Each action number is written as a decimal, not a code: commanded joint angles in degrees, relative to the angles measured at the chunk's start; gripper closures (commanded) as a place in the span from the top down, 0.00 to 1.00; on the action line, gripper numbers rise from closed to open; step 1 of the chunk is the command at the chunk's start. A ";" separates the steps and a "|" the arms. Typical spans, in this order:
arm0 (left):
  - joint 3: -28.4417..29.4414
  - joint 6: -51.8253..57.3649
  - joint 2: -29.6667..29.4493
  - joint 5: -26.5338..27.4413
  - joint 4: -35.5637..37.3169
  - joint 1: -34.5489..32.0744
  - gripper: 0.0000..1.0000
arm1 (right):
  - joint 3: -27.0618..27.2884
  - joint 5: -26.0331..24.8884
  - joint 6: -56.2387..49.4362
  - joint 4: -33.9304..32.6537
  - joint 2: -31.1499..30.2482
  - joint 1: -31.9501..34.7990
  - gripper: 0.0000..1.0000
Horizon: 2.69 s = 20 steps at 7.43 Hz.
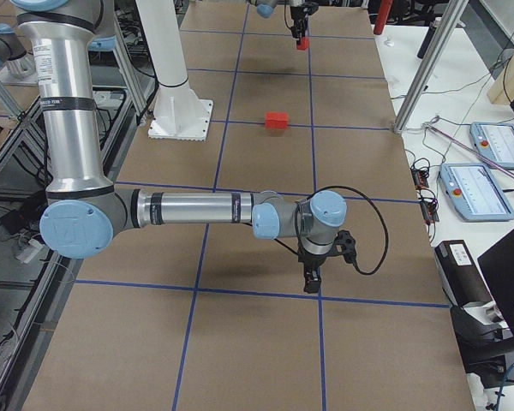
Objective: Form red blocks into L shape at center
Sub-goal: 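Grasp the remaining red cube with the left gripper and lift it, then carry the red cube with the left gripper toward the two center cubes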
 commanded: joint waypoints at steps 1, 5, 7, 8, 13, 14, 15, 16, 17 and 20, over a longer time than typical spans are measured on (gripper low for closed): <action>-1.92 -0.27 -8.09 0.25 0.48 5.23 0.00 | -0.19 -0.03 0.00 0.00 -0.05 0.00 1.00; -2.19 2.26 -15.77 0.52 10.73 14.37 0.00 | -0.28 -0.21 0.18 -0.09 -0.66 0.00 1.00; -0.53 6.14 -26.35 -11.61 25.01 15.37 0.00 | -0.19 -0.21 -0.17 0.00 -1.54 0.26 1.00; 0.61 6.14 -29.54 -16.13 27.79 15.37 0.00 | 0.07 -0.04 -0.44 0.00 -2.15 1.83 1.00; 5.01 38.90 -30.28 -4.54 27.30 15.72 0.00 | 0.43 -0.74 -15.97 0.88 -3.73 6.77 1.00; 5.10 38.92 -30.97 0.99 27.21 18.77 0.00 | 0.51 -0.56 -15.65 0.88 -5.13 6.77 1.00; 6.49 38.84 -33.07 3.39 27.47 20.98 0.00 | 0.34 -0.47 -15.21 2.10 -5.75 6.77 1.00; 8.51 38.66 -34.92 4.20 27.47 22.13 0.00 | 0.34 -0.47 -15.21 2.28 -6.02 6.77 1.00; 10.18 38.57 -36.50 4.21 27.56 22.75 0.00 | 0.34 -0.47 -15.21 2.29 -6.02 6.77 1.00; 11.96 39.01 -37.57 7.54 27.64 24.33 0.00 | 0.42 -0.39 -15.12 2.29 -5.94 6.77 1.00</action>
